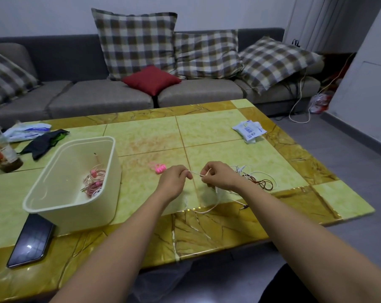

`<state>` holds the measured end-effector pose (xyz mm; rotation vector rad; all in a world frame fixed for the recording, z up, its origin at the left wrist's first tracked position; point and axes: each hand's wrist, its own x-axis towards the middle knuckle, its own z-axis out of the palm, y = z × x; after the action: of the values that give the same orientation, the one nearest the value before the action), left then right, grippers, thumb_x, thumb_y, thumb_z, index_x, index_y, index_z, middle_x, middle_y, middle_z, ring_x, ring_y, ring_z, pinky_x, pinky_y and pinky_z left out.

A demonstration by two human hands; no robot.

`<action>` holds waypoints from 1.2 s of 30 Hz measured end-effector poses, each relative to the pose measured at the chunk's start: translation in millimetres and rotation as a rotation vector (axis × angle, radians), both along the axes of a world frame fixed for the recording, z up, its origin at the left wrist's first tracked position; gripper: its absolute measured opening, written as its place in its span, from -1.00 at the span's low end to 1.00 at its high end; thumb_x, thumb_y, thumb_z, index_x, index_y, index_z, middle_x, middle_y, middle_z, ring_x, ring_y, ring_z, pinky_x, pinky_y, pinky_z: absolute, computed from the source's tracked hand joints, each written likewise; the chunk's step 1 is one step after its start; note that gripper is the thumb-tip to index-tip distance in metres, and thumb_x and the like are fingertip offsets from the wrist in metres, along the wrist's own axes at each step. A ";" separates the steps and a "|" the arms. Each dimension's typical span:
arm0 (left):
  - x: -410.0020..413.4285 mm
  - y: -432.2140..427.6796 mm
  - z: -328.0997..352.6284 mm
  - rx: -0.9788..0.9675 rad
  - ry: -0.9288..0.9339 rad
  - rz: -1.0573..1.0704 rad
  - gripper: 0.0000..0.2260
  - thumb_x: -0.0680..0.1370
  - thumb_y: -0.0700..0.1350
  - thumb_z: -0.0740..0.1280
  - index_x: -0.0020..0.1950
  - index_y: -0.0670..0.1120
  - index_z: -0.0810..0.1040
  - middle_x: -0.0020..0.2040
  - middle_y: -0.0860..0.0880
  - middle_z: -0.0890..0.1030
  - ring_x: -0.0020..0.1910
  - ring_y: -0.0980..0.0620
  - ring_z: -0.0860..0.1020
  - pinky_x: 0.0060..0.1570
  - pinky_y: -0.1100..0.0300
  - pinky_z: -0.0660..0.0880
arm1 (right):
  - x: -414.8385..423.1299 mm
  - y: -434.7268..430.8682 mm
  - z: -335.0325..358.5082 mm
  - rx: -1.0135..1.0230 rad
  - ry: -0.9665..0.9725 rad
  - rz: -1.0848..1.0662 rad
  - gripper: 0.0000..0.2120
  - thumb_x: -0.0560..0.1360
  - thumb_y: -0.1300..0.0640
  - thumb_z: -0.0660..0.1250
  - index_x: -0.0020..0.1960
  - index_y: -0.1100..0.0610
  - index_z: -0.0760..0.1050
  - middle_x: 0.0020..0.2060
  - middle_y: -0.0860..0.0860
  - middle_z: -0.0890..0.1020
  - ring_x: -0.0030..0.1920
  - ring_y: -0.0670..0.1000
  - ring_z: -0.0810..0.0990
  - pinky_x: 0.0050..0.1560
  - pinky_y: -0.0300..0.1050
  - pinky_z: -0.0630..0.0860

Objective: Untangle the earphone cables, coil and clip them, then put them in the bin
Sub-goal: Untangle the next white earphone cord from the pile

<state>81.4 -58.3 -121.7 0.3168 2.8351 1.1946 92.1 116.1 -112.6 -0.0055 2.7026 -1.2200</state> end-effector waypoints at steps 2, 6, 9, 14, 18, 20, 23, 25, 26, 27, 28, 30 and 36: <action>-0.2 -3.4 6.7 0.032 0.095 0.259 -0.73 0.66 -0.16 0.07 0.01 -0.11 0.57 -0.13 0.03 0.56 -0.12 0.01 0.49 -0.16 0.15 0.33 | -5.7 6.8 2.2 0.197 0.112 -0.084 -0.95 0.53 0.12 0.36 -0.09 0.07 0.57 -0.39 -0.06 0.57 -0.27 0.01 0.59 -0.09 -0.08 0.49; -6.2 -24.0 26.6 0.100 0.193 0.648 -0.75 0.69 -0.13 0.02 0.06 -0.09 0.50 -0.20 0.05 0.53 -0.28 0.06 0.45 -0.22 0.14 0.29 | -10.8 19.0 18.0 0.091 0.492 -0.343 -0.90 0.54 0.09 0.34 -0.08 0.07 0.61 -0.42 -0.05 0.54 -0.29 0.00 0.55 -0.11 -0.08 0.40; -9.4 -42.3 17.3 0.027 0.100 0.694 -0.71 0.68 -0.13 0.03 0.13 -0.12 0.54 0.03 -0.11 0.61 -0.05 -0.13 0.52 -0.13 0.12 0.32 | -3.5 15.6 19.6 0.020 0.193 -0.098 -0.82 0.57 0.10 0.30 -0.09 0.11 0.66 -0.44 -0.06 0.54 -0.40 -0.08 0.48 -0.34 -0.20 0.35; -3.5 -38.0 -2.1 0.019 0.045 0.514 -0.71 0.66 -0.11 0.06 0.11 -0.11 0.57 0.12 -0.09 0.62 0.00 -0.09 0.51 -0.12 0.13 0.33 | 2.2 -1.4 0.4 -0.032 0.111 -0.007 -0.79 0.57 0.13 0.27 -0.12 0.13 0.66 -0.26 0.02 0.66 -0.26 -0.06 0.54 -0.16 -0.11 0.46; -7.6 -45.8 -2.3 -0.060 -0.042 0.511 -0.71 0.66 -0.11 0.07 0.14 -0.14 0.57 0.11 -0.13 0.61 0.05 -0.18 0.54 -0.13 0.11 0.36 | 1.4 -19.3 -9.2 0.016 0.119 0.125 -0.83 0.56 0.21 0.30 0.08 0.14 0.63 -0.03 -0.02 0.65 -0.06 -0.01 0.56 -0.04 -0.16 0.47; -7.4 -55.0 -6.0 -0.125 -0.097 0.493 -0.72 0.65 -0.14 0.09 0.16 -0.16 0.56 0.14 -0.15 0.61 0.08 -0.20 0.54 -0.10 0.11 0.38 | 1.3 -25.4 -17.0 0.082 0.095 0.178 -0.73 0.55 0.23 0.29 0.23 0.09 0.57 0.18 0.00 0.60 0.02 0.03 0.56 0.10 -0.09 0.49; -1.6 -66.4 -11.5 -0.211 -0.143 0.482 -0.73 0.63 -0.20 0.10 0.20 -0.16 0.55 0.19 -0.16 0.59 0.15 -0.22 0.53 -0.03 0.11 0.38 | -3.2 -34.4 -32.8 0.274 0.005 0.259 -0.56 0.56 0.24 0.26 0.42 0.07 0.40 0.37 0.07 0.45 0.20 0.10 0.52 0.21 -0.07 0.42; 1.0 -72.8 -13.7 -0.265 -0.156 0.486 -0.73 0.61 -0.23 0.11 0.19 -0.17 0.55 0.19 -0.18 0.59 0.17 -0.22 0.53 0.03 0.08 0.42 | -5.6 -42.3 -42.1 0.428 -0.017 0.291 -0.57 0.56 0.21 0.27 0.42 0.05 0.39 0.35 0.10 0.40 0.29 0.15 0.47 0.26 0.00 0.43; 2.3 -75.8 -14.3 -0.287 -0.156 0.500 -0.73 0.61 -0.24 0.11 0.20 -0.17 0.55 0.19 -0.18 0.59 0.17 -0.22 0.53 0.04 0.07 0.43 | -6.1 -45.5 -45.9 0.471 -0.006 0.275 -0.61 0.56 0.21 0.27 0.37 0.05 0.43 0.30 0.10 0.41 0.26 0.16 0.48 0.24 0.02 0.46; 3.6 -77.5 -14.4 -0.297 -0.155 0.516 -0.72 0.60 -0.26 0.11 0.21 -0.18 0.54 0.19 -0.19 0.59 0.17 -0.22 0.53 0.03 0.07 0.43 | -6.2 -47.0 -48.1 0.501 0.013 0.248 -0.67 0.55 0.21 0.26 0.30 0.05 0.48 0.24 0.09 0.45 0.23 0.16 0.50 0.19 0.01 0.48; 5.0 -78.1 -13.8 -0.294 -0.153 0.534 -0.70 0.59 -0.28 0.10 0.24 -0.18 0.52 0.20 -0.20 0.57 0.19 -0.22 0.51 0.03 0.07 0.43 | -5.6 -46.6 -49.1 0.525 0.029 0.228 -0.74 0.54 0.20 0.27 0.22 0.07 0.51 0.19 0.08 0.51 0.19 0.15 0.53 0.14 -0.01 0.49; 7.1 -76.3 -10.8 -0.261 -0.135 0.567 -0.67 0.58 -0.31 0.08 0.31 -0.20 0.44 0.26 -0.23 0.51 0.24 -0.24 0.47 0.09 0.01 0.42 | -5.5 -43.3 -48.7 0.569 0.046 0.225 -0.85 0.53 0.16 0.31 0.09 0.08 0.56 0.08 0.04 0.62 0.13 0.10 0.57 0.06 -0.04 0.50; 13.0 -46.1 -1.6 -0.257 0.357 0.363 -0.64 0.52 -0.27 0.25 0.32 -0.10 0.44 0.26 -0.09 0.45 0.25 -0.06 0.37 0.26 0.09 0.31 | -5.2 -32.2 -42.8 0.341 0.149 0.180 -0.93 0.47 0.02 0.41 -0.11 0.01 0.61 -0.23 -0.07 0.61 -0.08 0.01 0.57 0.11 -0.04 0.40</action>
<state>94.4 -104.4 -123.3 -0.0034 3.4242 0.8667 86.9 84.0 -155.4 -0.2976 2.9262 -0.7259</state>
